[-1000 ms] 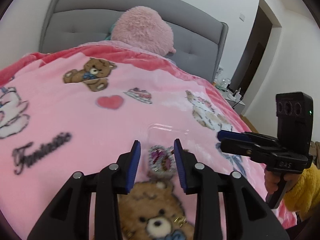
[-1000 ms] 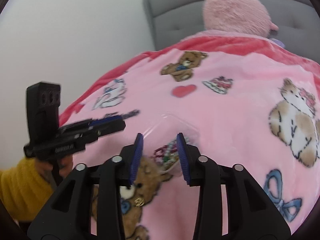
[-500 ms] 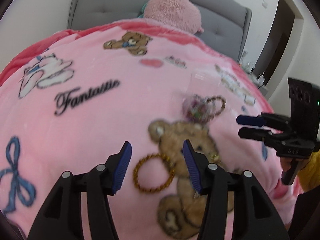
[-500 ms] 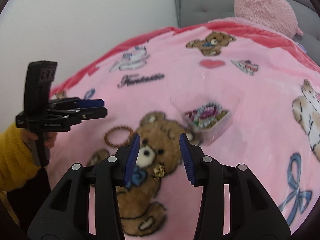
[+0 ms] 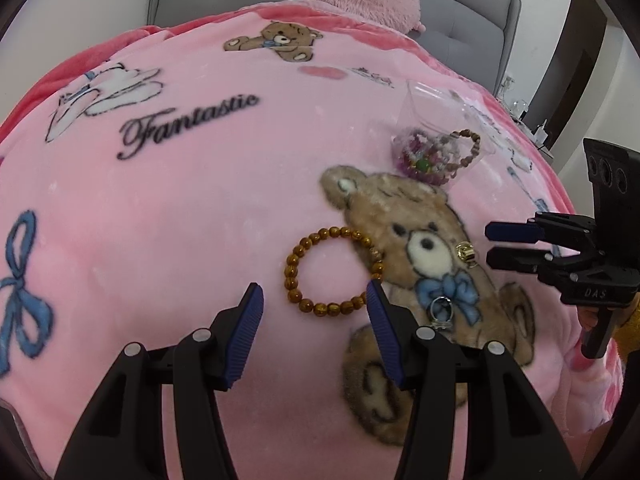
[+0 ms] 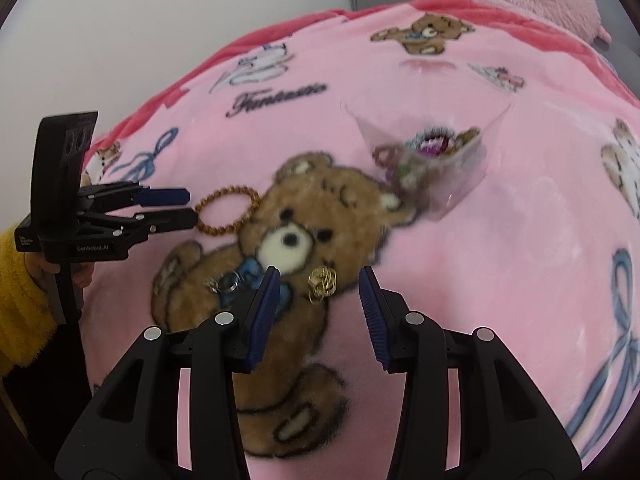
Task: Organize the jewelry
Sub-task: 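Move both open tools back toward the tiger-eye bracelet and rings, then grasp the tiger-eye bracelet with the left tool while the right grasps the gold ring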
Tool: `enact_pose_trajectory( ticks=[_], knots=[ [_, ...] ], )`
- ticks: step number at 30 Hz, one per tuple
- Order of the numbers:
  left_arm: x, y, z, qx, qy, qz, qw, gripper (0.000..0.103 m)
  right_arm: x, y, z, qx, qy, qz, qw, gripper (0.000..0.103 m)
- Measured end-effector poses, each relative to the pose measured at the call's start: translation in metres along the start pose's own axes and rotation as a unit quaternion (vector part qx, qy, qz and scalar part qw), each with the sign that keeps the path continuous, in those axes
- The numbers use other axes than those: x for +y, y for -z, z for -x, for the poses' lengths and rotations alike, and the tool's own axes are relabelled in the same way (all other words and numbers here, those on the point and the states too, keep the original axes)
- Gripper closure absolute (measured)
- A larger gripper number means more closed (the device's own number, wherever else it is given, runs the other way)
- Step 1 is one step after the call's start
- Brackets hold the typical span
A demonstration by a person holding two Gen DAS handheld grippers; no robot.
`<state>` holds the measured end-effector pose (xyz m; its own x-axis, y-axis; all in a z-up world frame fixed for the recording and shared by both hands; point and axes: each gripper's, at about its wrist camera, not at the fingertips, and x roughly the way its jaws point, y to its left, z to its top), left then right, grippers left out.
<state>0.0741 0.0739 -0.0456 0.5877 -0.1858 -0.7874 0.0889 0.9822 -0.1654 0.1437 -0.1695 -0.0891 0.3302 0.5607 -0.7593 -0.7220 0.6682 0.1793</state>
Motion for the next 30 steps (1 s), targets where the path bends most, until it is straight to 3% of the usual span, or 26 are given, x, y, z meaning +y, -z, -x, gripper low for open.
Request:
enact_pose_trajectory(
  ticks=[11,14,18,30],
  knots=[
    [-0.006,0.001,-0.012,-0.001,-0.013,-0.009,0.9999,0.050,0.005,0.000,-0.016,0.019,0.019,0.021,0.999,0.064],
    [-0.008,0.002,-0.012,-0.002,-0.013,-0.010,0.9999,0.051,0.007,0.000,-0.017,0.021,0.027,0.029,0.999,0.072],
    [-0.008,0.001,-0.014,-0.002,-0.012,-0.013,0.9998,0.060,0.007,0.000,-0.019,0.023,0.035,0.032,0.999,0.086],
    [-0.013,0.002,-0.012,-0.005,-0.009,-0.018,0.9998,0.079,0.003,-0.001,-0.016,0.016,0.029,0.015,0.999,0.087]
  ],
)
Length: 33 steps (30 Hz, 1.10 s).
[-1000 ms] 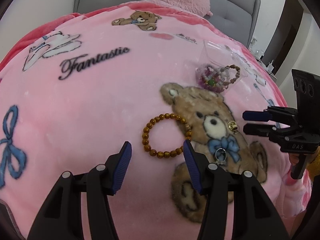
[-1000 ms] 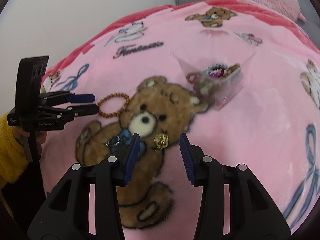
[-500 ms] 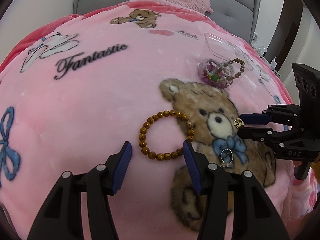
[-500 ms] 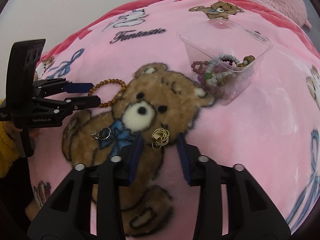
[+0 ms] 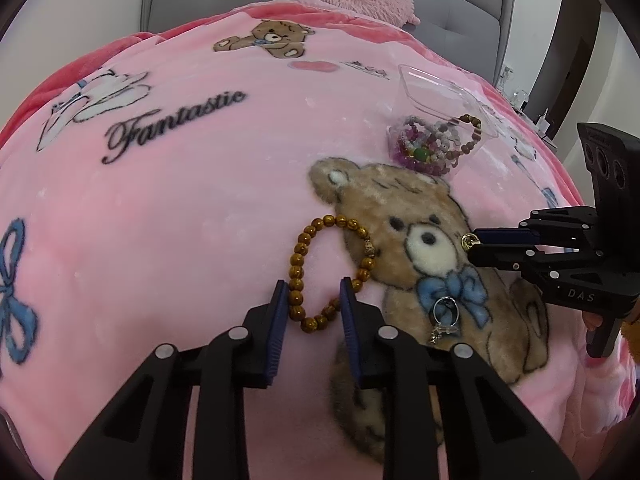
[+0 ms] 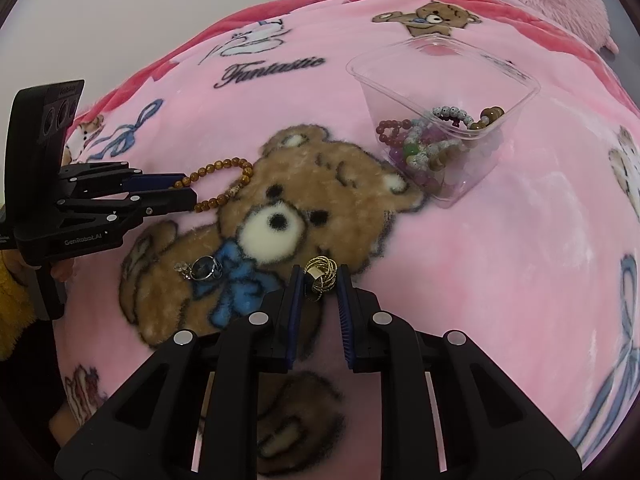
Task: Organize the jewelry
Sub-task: 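Grasp the tiger-eye bracelet with the left tool while the right grasps the gold ring, then carry both items over the clear box and open both tools to drop them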
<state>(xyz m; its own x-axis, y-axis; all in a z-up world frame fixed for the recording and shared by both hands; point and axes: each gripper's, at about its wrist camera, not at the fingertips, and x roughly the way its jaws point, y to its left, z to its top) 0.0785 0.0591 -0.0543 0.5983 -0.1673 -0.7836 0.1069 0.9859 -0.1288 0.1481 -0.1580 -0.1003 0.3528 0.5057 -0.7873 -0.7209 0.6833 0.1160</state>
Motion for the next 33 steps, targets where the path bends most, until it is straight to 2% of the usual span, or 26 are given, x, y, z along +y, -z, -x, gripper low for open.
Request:
enact_pose_trajectory(
  ticks=[1,8,10,11,19,24,33],
  knots=[
    [0.000,0.000,0.001,-0.001,0.000,0.000,1.0000,0.083,0.000,0.000,0.001,0.000,-0.001,-0.002,1.000,0.087],
    [0.002,-0.001,0.005,-0.006,-0.002,0.007,1.0000,0.090,0.001,-0.002,0.007,-0.010,-0.005,0.000,1.000,0.087],
    [0.002,-0.001,0.006,-0.008,-0.002,0.006,1.0000,0.093,0.003,-0.003,0.009,-0.014,-0.006,0.003,1.000,0.095],
    [0.002,-0.002,0.007,-0.009,-0.003,0.004,0.9999,0.094,0.003,-0.004,0.010,-0.014,-0.006,0.003,1.000,0.095],
    [0.000,-0.003,0.011,-0.017,-0.003,0.005,0.9998,0.094,0.002,-0.004,0.012,-0.016,-0.008,0.000,1.000,0.095],
    [-0.007,-0.010,0.019,-0.026,-0.001,-0.005,0.9996,0.094,0.003,-0.009,0.026,-0.036,-0.008,-0.004,0.999,0.095],
    [-0.036,-0.040,0.049,-0.080,0.019,-0.048,0.9954,0.094,-0.005,-0.028,0.060,-0.085,-0.001,-0.013,0.996,0.095]
  ],
)
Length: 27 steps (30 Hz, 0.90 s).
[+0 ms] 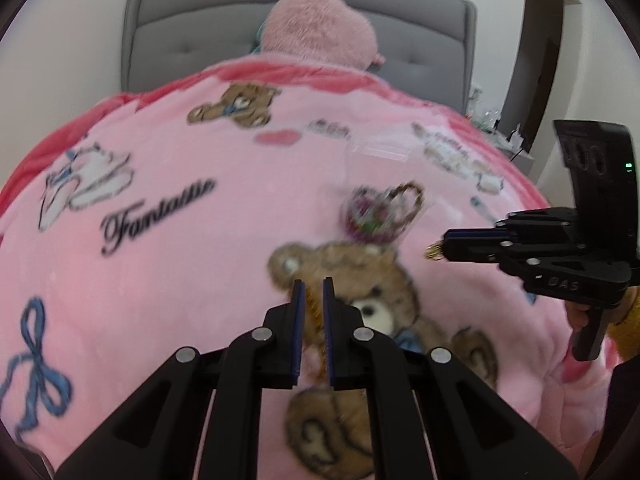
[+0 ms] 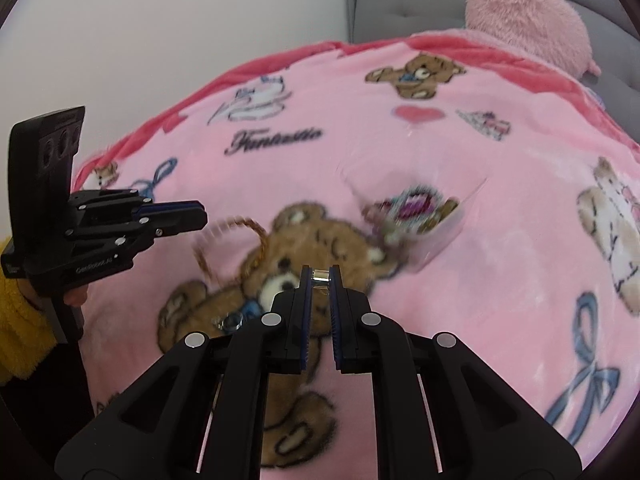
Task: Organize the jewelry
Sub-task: 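Carry both items over the clear box and open both tools to drop them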
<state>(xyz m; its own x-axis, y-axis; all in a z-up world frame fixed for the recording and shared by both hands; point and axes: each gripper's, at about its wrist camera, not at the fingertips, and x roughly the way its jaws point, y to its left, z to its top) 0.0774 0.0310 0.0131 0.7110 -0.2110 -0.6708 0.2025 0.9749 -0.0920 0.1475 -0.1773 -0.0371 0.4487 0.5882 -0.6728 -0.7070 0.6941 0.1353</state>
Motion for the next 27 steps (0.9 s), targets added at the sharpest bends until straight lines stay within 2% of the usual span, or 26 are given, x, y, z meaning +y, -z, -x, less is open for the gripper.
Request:
enact_pose_trajectory(
  ticks=[5,7,9,13,15,17,19,24,26,27],
  knots=[
    [-0.013,-0.016,0.007,-0.023,0.005,-0.017,0.9996,0.094,-0.007,-0.010,0.008,-0.020,0.007,-0.009,1.000,0.095],
    [-0.015,-0.020,0.006,-0.022,-0.008,-0.030,0.9993,0.094,-0.008,-0.012,0.010,-0.023,0.009,-0.010,1.000,0.095],
    [-0.009,-0.018,-0.001,0.005,0.001,-0.022,0.9997,0.094,-0.009,-0.012,0.012,-0.026,0.006,-0.014,1.000,0.095],
    [0.015,0.005,-0.026,0.054,-0.028,0.020,0.9980,0.093,-0.007,-0.009,0.008,-0.017,0.002,-0.011,1.000,0.095],
    [0.025,0.014,-0.033,0.067,-0.030,0.034,0.9967,0.086,-0.006,-0.007,0.005,-0.012,-0.001,-0.011,1.000,0.095],
    [0.030,0.021,-0.039,0.075,-0.046,0.042,0.9952,0.074,-0.004,-0.004,0.004,-0.009,-0.004,-0.011,1.000,0.095],
    [0.031,0.024,-0.043,0.081,-0.055,0.034,0.9946,0.072,-0.002,-0.003,0.002,-0.004,-0.005,-0.008,1.000,0.095],
    [0.036,0.031,-0.057,0.106,-0.044,0.036,0.9928,0.073,-0.001,-0.004,0.001,-0.003,-0.007,-0.010,1.000,0.095],
    [0.037,0.034,-0.061,0.114,-0.053,0.037,0.9914,0.087,-0.002,-0.004,0.001,-0.005,-0.006,-0.014,1.000,0.095],
    [0.039,0.034,-0.063,0.117,-0.050,0.043,0.9909,0.088,-0.003,-0.005,0.001,-0.005,-0.007,-0.014,1.000,0.095]
  ],
)
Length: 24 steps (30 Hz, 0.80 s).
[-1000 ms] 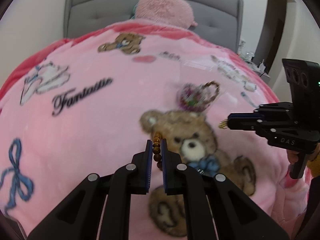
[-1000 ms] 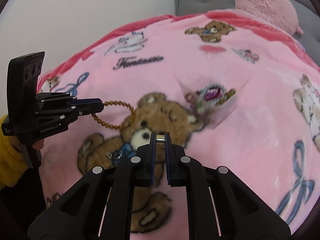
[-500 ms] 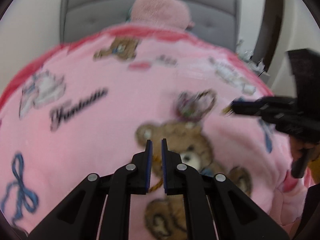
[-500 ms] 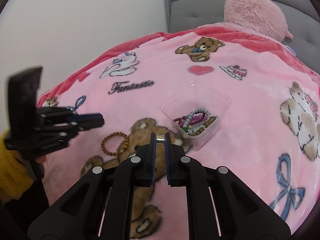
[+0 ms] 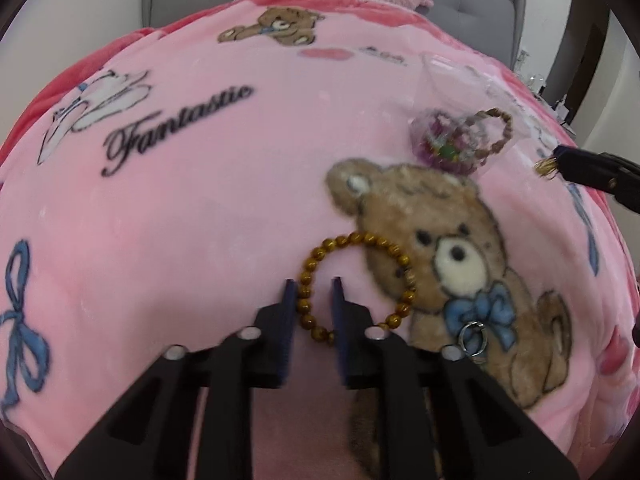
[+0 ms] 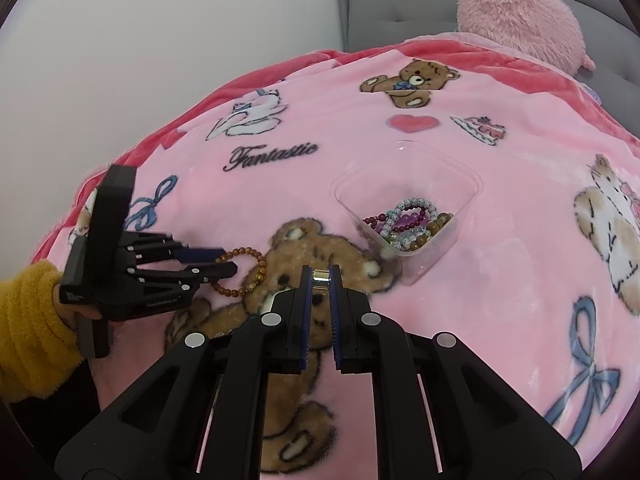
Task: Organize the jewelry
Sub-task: 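Carry both items over the clear box and open both tools to drop them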
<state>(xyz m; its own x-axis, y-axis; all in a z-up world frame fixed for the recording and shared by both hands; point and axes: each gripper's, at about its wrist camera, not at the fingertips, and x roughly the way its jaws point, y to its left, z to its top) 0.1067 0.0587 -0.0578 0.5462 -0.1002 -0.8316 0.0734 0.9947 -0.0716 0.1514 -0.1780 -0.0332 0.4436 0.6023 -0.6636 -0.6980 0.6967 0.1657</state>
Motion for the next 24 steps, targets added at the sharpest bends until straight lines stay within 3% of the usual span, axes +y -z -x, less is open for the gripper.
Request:
enact_pose_trajectory(
  ticks=[2,11,24],
  knots=[
    [0.004,-0.001,0.000,0.000,0.009,0.012,0.9999,0.096,-0.001,0.000,0.000,0.000,0.001,-0.003,1.000,0.095],
    [-0.009,-0.011,0.026,-0.038,0.013,-0.003,0.9992,0.096,-0.003,0.000,0.002,-0.004,-0.001,-0.007,1.000,0.095],
    [-0.035,-0.044,0.074,-0.118,0.064,-0.032,0.9905,0.096,-0.008,-0.018,0.020,-0.037,0.009,0.003,0.999,0.095]
  ],
)
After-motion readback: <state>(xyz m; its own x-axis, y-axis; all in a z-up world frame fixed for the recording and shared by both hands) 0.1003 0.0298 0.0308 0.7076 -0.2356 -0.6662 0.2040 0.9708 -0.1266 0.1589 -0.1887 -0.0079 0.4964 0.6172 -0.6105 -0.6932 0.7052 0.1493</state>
